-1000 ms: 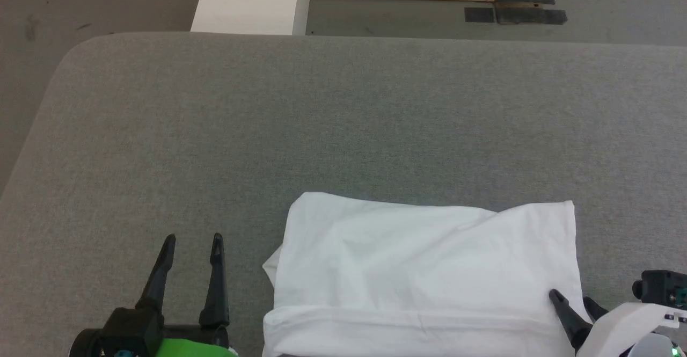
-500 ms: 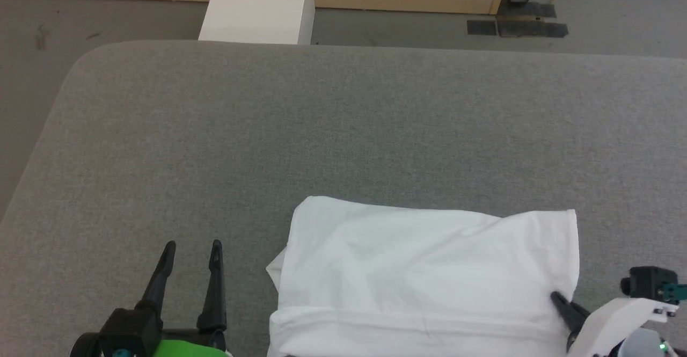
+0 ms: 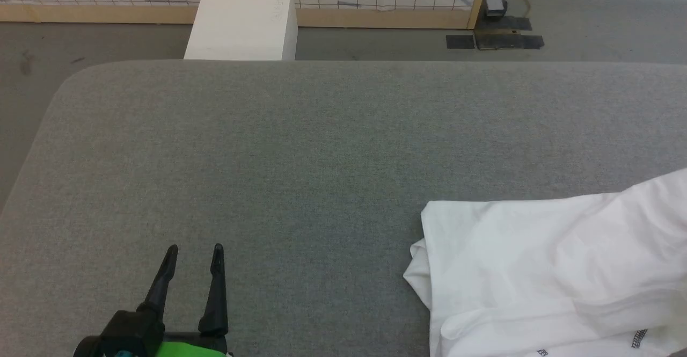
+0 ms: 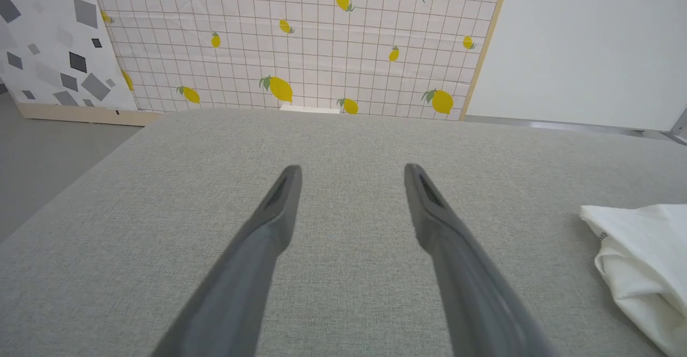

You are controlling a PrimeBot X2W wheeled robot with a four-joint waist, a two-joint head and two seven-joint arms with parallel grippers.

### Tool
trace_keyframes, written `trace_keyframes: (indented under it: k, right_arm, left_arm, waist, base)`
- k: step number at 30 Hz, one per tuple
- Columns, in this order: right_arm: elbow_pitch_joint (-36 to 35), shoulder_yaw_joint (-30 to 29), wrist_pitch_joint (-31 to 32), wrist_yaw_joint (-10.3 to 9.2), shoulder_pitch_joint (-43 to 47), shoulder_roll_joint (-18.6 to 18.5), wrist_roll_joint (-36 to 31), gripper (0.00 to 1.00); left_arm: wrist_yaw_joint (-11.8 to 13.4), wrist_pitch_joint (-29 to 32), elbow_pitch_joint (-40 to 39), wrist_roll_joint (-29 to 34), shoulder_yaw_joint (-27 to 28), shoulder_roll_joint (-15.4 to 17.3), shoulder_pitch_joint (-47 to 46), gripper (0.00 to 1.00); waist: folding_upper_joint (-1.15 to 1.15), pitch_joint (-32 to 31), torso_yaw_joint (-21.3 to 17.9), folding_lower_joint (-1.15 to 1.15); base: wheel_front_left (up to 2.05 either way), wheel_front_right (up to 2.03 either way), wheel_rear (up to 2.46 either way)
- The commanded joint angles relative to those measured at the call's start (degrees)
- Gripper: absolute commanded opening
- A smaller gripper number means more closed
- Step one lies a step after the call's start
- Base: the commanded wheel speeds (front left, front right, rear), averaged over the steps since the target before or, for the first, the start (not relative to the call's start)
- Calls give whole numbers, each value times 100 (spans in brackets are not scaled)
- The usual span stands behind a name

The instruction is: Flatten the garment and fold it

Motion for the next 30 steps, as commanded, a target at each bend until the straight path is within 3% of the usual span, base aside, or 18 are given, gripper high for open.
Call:
trace_keyframes:
  k: [1, 10, 16, 20, 28, 30]
  right_arm:
    - [-147, 142, 37, -8, -62, 61, -2, 0]
    - [-1372, 1939, 730, -8, 148, 591, 758, 0]
    - [-1777, 3044, 1230, -8, 186, 766, 1038, 0]
    - [-1546, 3336, 1343, -8, 112, 835, 915, 0]
    - [-397, 3403, 1186, -8, -27, 909, 427, 0]
    - [-162, 3445, 1147, -8, -65, 919, 297, 44]
  left_arm:
    - [16, -5, 8, -34, 10, 2, 69, 100]
    - [6, -10, 71, -52, -71, -91, 12, 100]
    - [-56, -16, 155, -73, -108, -162, -48, 100]
    - [-97, -18, 199, -87, -115, -187, -89, 100]
    - [-167, -21, 290, -98, -151, -216, -215, 100]
    - [-177, -21, 310, -100, -165, -228, -248, 100]
  waist:
    - [0, -21, -21, 0]
    - [0, -46, -9, 0]
    - [0, -39, 107, 0]
    - [0, -12, 225, 0]
    - [0, 86, 463, 0]
    - [0, 99, 503, 0]
  base:
    - [0, 0, 0]
    - [0, 0, 0]
    - [0, 0, 0]
    - [0, 0, 0]
    - [0, 0, 0]
    - [0, 0, 0]
